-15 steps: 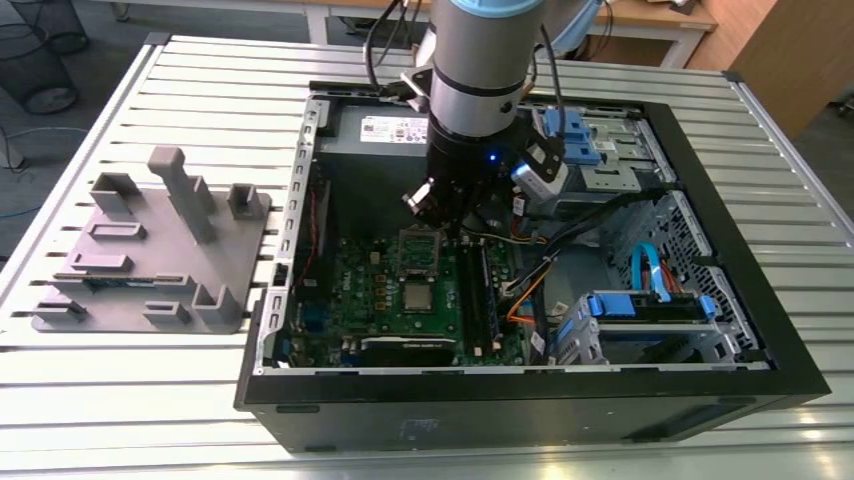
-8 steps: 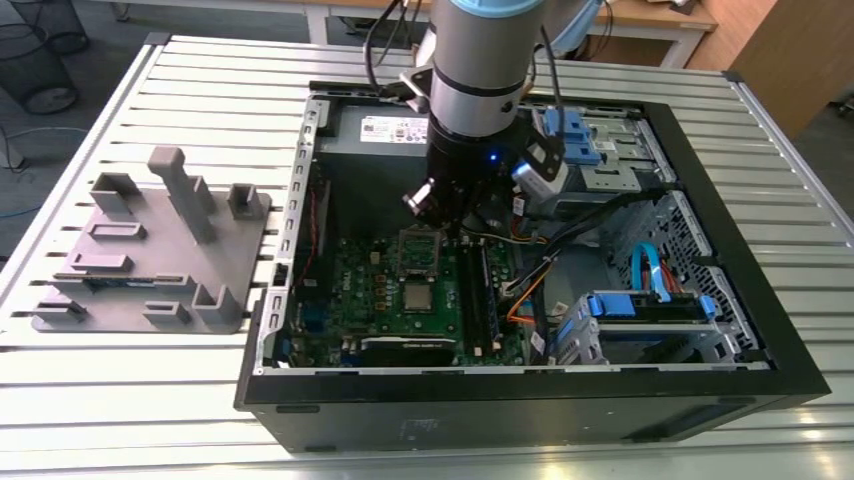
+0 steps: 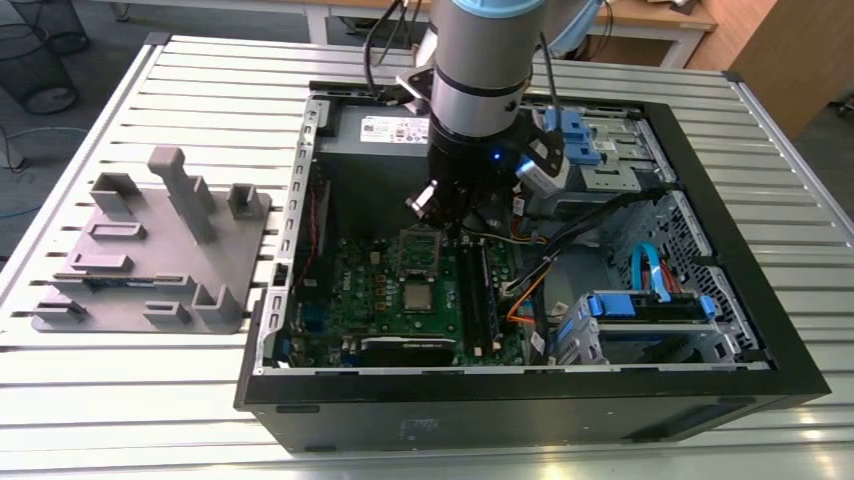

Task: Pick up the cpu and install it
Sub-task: 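Close the cpu cover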

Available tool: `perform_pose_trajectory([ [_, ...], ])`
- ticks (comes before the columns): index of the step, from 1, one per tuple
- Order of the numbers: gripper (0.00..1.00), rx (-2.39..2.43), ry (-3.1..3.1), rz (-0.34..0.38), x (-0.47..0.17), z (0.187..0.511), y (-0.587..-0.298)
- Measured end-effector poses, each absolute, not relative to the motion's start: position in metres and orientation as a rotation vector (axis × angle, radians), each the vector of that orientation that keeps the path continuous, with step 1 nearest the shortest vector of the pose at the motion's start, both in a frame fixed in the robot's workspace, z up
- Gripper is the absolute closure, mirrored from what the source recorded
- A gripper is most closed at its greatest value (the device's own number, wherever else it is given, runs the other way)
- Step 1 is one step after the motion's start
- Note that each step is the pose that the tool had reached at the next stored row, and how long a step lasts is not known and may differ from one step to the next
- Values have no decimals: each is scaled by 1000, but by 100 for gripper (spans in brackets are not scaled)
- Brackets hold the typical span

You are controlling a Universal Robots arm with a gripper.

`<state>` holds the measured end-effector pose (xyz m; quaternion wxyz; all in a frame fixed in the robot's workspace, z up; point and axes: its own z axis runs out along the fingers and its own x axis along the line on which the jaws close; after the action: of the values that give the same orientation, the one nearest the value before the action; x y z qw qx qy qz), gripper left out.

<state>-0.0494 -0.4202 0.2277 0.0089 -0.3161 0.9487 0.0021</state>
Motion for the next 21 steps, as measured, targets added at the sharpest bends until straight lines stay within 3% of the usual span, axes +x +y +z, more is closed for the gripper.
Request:
perform_pose_trajectory([
  [21, 89, -1137, 2911, 3, -49, 229, -420],
])
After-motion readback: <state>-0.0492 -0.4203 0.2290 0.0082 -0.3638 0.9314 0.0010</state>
